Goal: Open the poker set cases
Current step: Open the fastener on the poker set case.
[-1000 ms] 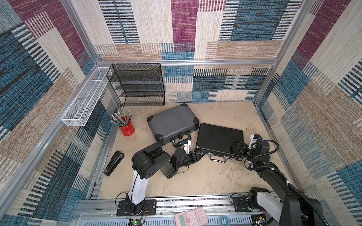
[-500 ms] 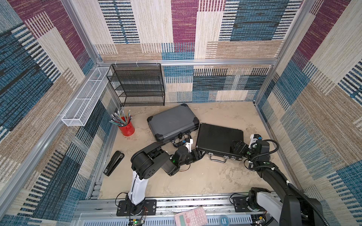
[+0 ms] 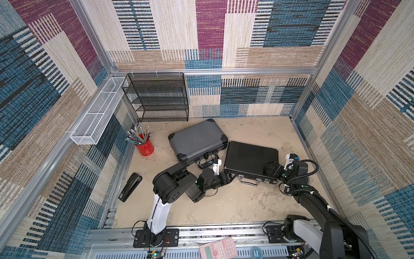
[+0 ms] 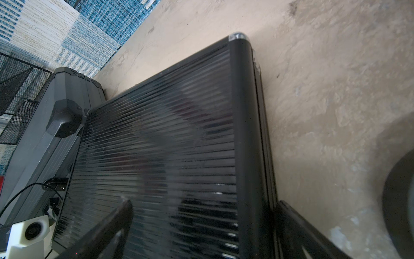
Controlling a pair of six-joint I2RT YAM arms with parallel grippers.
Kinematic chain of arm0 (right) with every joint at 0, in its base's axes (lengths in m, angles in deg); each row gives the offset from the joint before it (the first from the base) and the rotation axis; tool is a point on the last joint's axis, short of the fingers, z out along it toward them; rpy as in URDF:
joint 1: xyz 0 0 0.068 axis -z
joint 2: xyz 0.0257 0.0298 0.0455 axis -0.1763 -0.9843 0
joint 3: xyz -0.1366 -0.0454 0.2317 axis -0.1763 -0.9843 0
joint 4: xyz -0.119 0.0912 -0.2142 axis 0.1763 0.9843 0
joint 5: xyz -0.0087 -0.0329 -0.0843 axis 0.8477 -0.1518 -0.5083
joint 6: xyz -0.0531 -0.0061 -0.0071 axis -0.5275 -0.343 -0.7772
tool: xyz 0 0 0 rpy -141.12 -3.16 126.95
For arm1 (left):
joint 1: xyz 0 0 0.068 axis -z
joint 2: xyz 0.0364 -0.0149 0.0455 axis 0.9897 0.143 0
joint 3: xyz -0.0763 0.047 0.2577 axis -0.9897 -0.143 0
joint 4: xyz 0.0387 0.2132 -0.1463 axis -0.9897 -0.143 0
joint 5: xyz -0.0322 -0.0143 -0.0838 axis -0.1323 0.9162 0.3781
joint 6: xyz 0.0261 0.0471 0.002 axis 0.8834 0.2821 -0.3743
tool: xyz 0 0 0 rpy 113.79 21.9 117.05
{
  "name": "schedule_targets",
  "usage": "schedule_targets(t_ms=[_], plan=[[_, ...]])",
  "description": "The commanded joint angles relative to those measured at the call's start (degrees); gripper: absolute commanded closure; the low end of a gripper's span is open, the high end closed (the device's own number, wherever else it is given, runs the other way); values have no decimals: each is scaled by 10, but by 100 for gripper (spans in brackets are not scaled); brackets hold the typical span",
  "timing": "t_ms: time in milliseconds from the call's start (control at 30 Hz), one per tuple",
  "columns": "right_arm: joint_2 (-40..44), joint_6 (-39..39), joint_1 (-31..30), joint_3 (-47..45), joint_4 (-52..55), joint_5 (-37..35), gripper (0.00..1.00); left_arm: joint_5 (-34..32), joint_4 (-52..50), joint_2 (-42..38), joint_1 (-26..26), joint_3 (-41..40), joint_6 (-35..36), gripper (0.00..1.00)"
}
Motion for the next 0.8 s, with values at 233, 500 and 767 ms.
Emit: schedule_targets(t_ms=[233,500,767], plan=[[1,-6,0,6,-4,-1,0,30,67,19,0,-5,11,39],[-7,-2,0,8,-5,-2,0,35,67,11,0,-10,14,39],[-10,4,0,10,-5,-1,0,44,67,3,1,-7,20,39]])
